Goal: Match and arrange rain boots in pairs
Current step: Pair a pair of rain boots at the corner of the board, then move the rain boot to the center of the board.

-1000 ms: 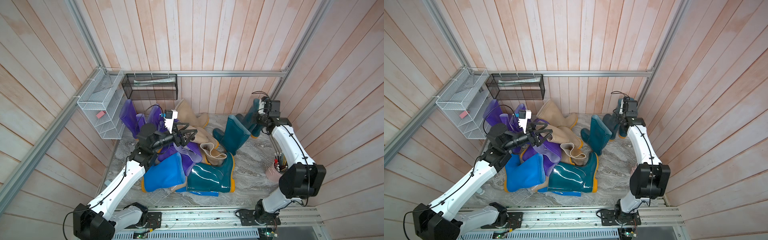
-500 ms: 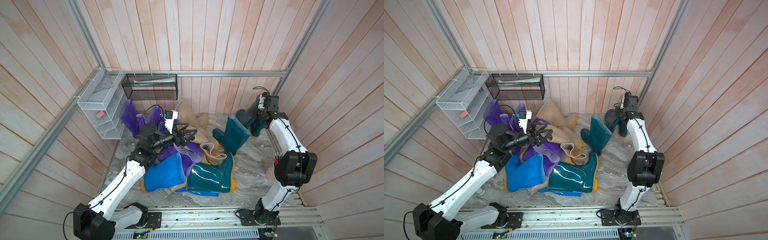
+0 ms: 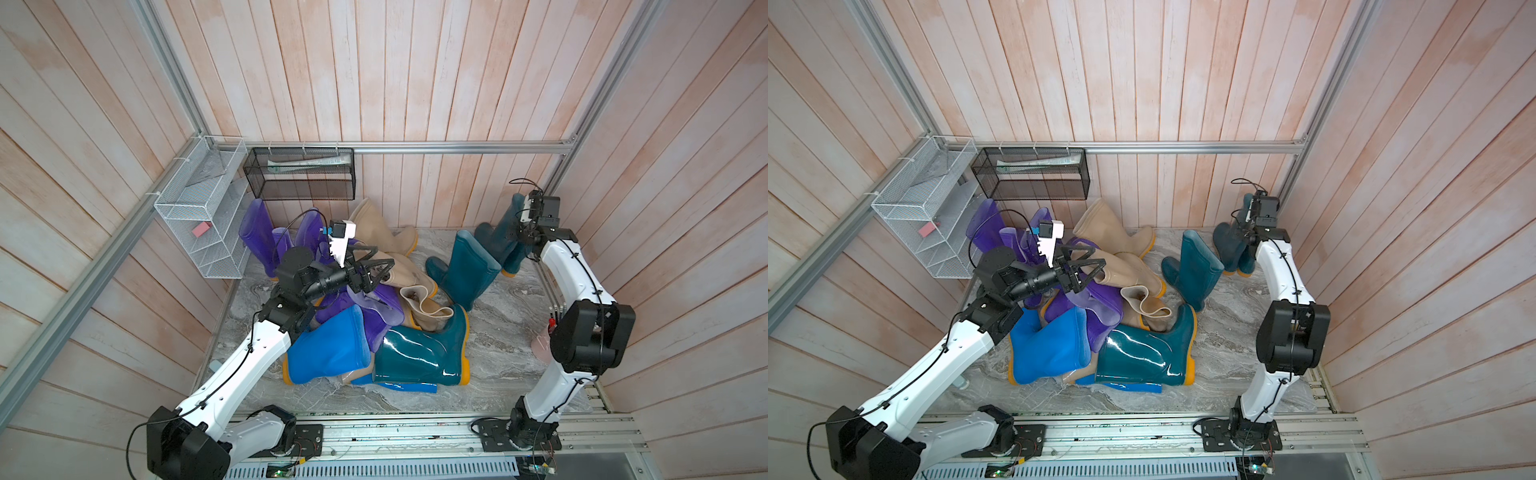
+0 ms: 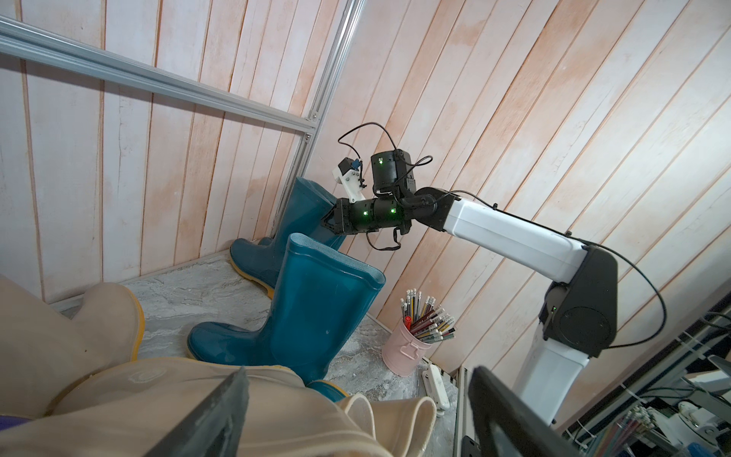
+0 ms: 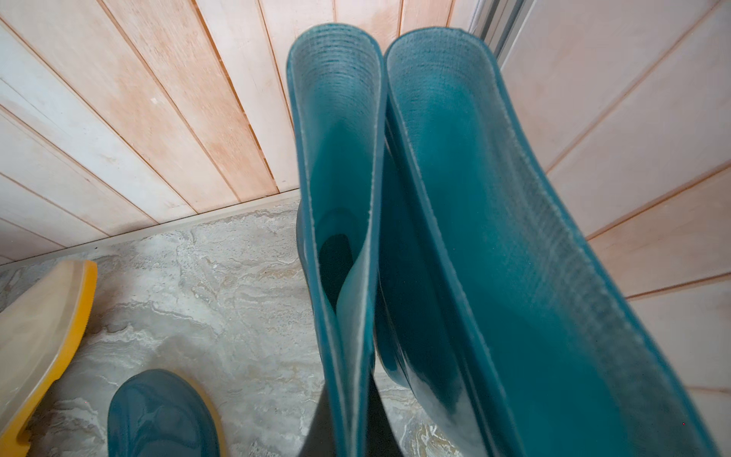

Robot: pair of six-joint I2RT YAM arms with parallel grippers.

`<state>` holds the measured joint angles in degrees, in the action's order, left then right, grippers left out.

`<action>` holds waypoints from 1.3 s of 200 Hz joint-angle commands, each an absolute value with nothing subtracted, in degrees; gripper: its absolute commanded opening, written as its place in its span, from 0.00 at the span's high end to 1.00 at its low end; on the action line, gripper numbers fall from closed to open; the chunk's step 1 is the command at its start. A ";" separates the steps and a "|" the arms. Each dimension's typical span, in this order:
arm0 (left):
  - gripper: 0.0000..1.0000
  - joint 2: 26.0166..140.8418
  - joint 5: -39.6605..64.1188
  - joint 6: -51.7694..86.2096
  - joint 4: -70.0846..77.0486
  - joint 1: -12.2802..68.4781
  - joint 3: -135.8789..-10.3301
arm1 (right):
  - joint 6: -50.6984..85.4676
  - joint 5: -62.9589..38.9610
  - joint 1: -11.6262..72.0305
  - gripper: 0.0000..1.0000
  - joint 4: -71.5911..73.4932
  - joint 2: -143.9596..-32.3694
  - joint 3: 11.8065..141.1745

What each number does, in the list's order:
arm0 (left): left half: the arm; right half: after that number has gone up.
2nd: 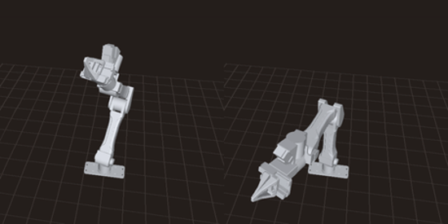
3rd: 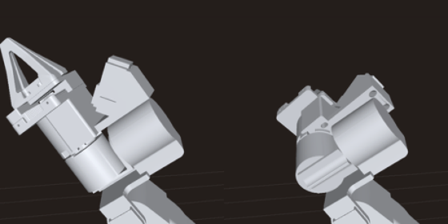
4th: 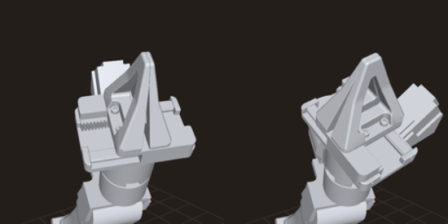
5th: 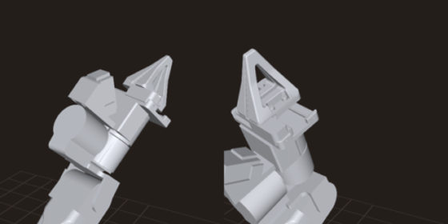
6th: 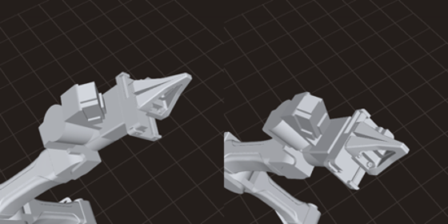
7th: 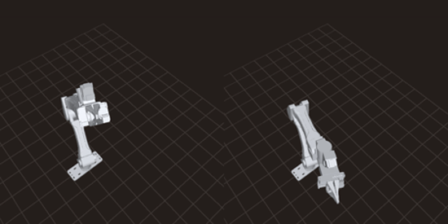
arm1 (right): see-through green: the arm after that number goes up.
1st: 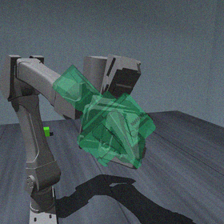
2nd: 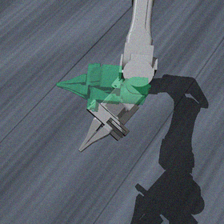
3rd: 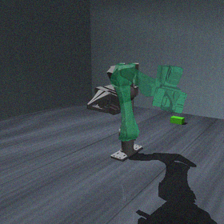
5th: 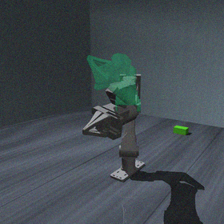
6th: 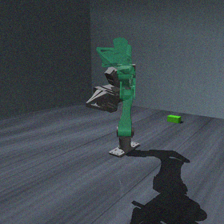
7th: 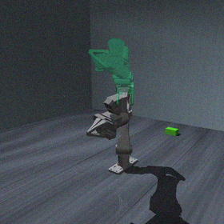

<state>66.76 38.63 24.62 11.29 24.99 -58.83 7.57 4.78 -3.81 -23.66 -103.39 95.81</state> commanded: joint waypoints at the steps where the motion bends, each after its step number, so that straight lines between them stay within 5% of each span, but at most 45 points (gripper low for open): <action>1: 0.10 66.93 38.66 23.66 10.93 25.20 -58.74 | 8.72 6.88 -3.68 1.00 -18.65 -100.33 96.78; 42: 0.10 67.05 38.60 23.53 10.90 25.22 -58.72 | 8.56 5.59 -2.56 1.00 -20.64 -101.70 98.03; 97: 0.09 66.98 38.18 22.99 10.22 25.18 -58.96 | 8.27 4.83 -2.55 0.58 -21.00 -96.48 98.16; 156: 0.08 66.21 34.04 21.17 8.63 25.07 -59.13 | 6.80 0.99 2.00 0.52 -20.57 -84.95 92.48; 209: 0.04 62.63 23.77 19.17 8.89 23.91 -57.12 | 7.82 -3.85 9.59 0.30 -14.77 -66.50 72.77; 260: 0.03 61.32 18.48 20.83 10.35 20.56 -55.56 | 6.15 -12.09 10.61 0.18 -20.78 -65.73 66.53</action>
